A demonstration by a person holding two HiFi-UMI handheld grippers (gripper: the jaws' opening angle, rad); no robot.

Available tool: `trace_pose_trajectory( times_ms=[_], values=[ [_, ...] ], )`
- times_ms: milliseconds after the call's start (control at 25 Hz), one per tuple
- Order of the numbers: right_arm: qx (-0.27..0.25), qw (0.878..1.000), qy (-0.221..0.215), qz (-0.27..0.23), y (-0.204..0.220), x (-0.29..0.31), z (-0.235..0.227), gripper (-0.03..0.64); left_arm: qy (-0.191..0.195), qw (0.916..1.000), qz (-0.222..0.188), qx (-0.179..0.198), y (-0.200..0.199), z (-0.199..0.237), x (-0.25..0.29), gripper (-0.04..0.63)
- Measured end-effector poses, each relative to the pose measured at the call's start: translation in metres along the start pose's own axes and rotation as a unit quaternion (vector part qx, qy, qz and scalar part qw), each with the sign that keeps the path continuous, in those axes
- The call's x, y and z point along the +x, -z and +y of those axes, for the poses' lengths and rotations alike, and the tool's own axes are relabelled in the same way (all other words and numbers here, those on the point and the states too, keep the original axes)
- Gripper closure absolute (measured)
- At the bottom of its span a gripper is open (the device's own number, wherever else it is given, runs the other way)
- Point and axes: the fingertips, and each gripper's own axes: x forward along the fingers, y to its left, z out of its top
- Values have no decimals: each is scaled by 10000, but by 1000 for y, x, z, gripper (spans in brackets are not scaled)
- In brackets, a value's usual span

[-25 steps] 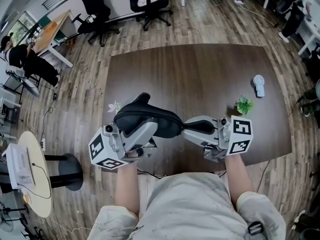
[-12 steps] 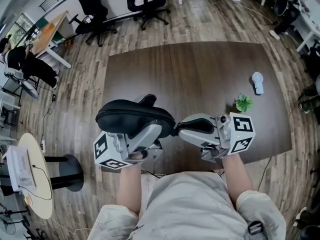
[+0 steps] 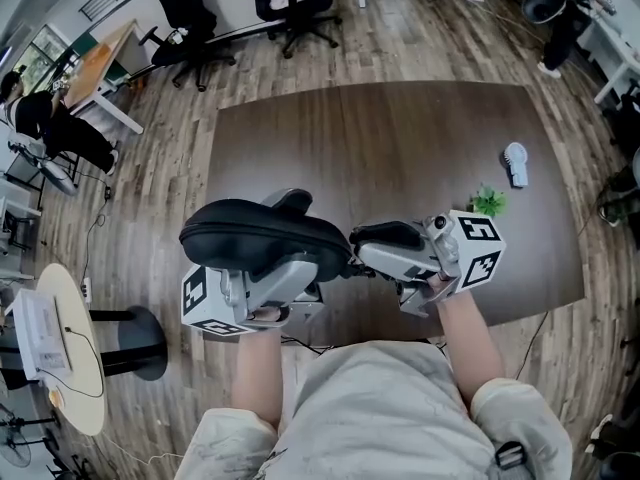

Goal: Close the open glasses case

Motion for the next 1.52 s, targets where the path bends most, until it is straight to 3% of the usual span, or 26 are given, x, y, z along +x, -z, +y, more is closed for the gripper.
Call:
trace_pose_trajectory(
  times_ms=[160,280,480,640,800,920,960,1080,1120,1160,1240,1280,1360,1520],
  values=[
    [140,9982,-513,268,12,5,16,537,-47,9999,31,145,-1,6,9,353],
    [50,9988,-339,348,18,9,14,538,-44,9997,88,203,-1,2,8,353],
    [-40,9990,-337,294,18,9,17,607,-71,9996,98,261,-1,1,6,353],
    [-94,9993,-263,256,20,7,20,615,-171,9958,603,663,2,-4,1,354],
    [-152,9991,-49,391,24,0,16,615,-223,9804,1403,1364,19,-6,3,354],
    [-74,9994,27,344,26,-5,14,615,-255,9690,1839,1630,34,-8,4,354],
    [-13,9997,-20,253,25,-7,15,617,-296,9630,2046,1728,42,-8,3,354],
    [238,9982,-341,-431,2,-12,23,618,-475,9309,2939,2119,73,-1,-12,355],
    [180,9980,-204,-565,-6,-12,19,618,-493,9305,3002,2041,78,0,-16,354],
    [59,9982,88,-583,-11,-14,11,618,-469,9406,2811,1847,74,0,-18,354],
    [-165,9964,748,-375,-10,-20,-8,617,-387,9682,2033,1409,52,-2,-17,354],
    [-247,9949,966,-177,-5,-22,-13,603,-373,9765,1714,1252,41,-3,-16,354],
    [-295,9938,1040,249,12,-22,-15,542,-353,9834,1401,1101,28,-2,-15,354],
    [0,9970,510,574,39,-7,-1,493,-294,9859,1276,1041,22,-4,-14,354]
  ],
)
